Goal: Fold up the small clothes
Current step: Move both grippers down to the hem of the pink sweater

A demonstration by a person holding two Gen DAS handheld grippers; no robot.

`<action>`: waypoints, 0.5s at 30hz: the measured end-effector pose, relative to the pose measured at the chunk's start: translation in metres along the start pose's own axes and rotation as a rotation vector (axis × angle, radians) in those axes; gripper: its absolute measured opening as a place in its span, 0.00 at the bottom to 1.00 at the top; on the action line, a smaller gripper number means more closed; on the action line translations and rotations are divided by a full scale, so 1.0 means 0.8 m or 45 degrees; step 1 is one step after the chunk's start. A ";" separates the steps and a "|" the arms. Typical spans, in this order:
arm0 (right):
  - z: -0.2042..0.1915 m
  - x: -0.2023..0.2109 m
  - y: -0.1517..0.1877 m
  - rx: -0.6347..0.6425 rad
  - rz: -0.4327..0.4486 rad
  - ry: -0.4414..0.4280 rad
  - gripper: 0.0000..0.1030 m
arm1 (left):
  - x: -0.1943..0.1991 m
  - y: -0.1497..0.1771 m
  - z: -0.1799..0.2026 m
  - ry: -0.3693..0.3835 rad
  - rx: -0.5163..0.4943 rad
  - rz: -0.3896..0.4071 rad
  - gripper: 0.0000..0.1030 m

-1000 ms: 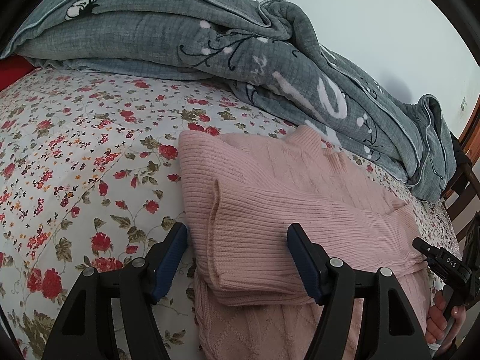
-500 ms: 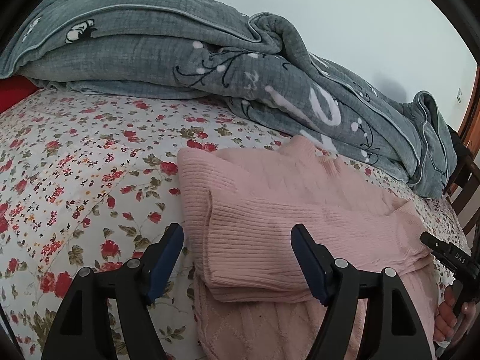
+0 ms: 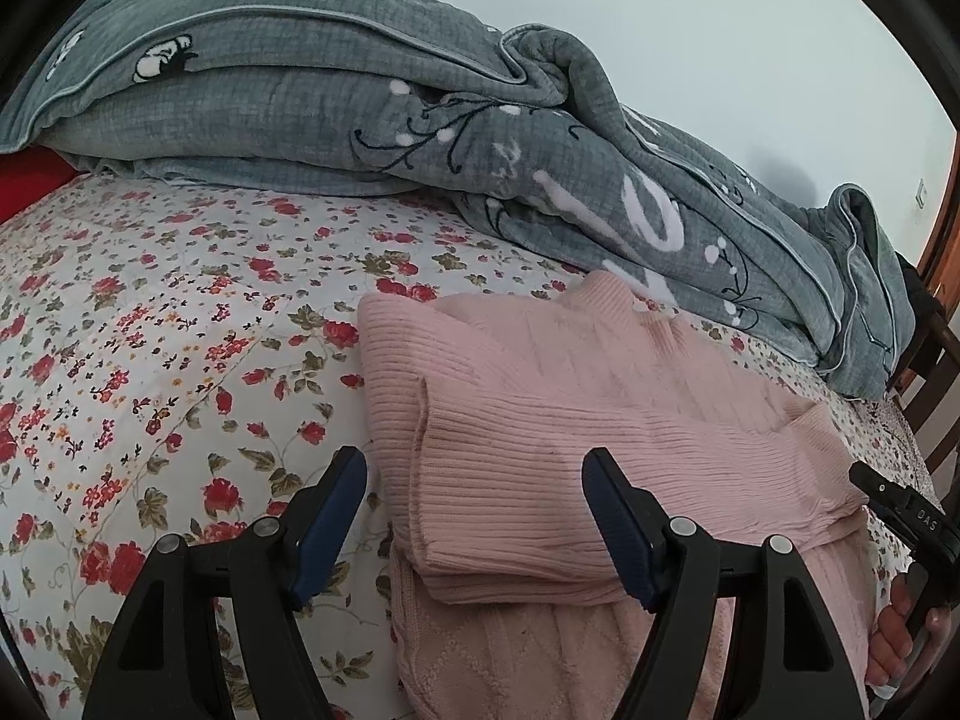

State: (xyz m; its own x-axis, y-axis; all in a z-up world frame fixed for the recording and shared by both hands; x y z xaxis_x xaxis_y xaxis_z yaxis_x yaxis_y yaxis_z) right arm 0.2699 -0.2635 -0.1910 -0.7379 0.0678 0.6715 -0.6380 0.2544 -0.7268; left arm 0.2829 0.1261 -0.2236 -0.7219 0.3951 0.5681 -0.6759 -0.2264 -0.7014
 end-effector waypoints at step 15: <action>-0.039 0.042 0.008 0.211 0.208 -0.056 0.51 | 0.017 -0.001 0.011 0.001 -0.038 0.098 0.71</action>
State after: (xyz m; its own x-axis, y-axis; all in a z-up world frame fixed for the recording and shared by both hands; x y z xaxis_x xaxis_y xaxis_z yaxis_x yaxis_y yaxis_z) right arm 0.2479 -0.2295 -0.1684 -0.8409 0.0523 0.5387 -0.5341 0.0812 -0.8415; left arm 0.2726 0.1239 -0.2115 -0.7715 0.3783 0.5115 -0.6135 -0.2296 -0.7556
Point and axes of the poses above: each gripper's, at about its wrist camera, not at the fingertips, and x roughly against the way its jaws point, z to its right, y to its underside, the point moved 1 cm from there along -x, roughly the way its jaws point, and after that the axes turned 12 degrees about y, right-handed, at the moved point
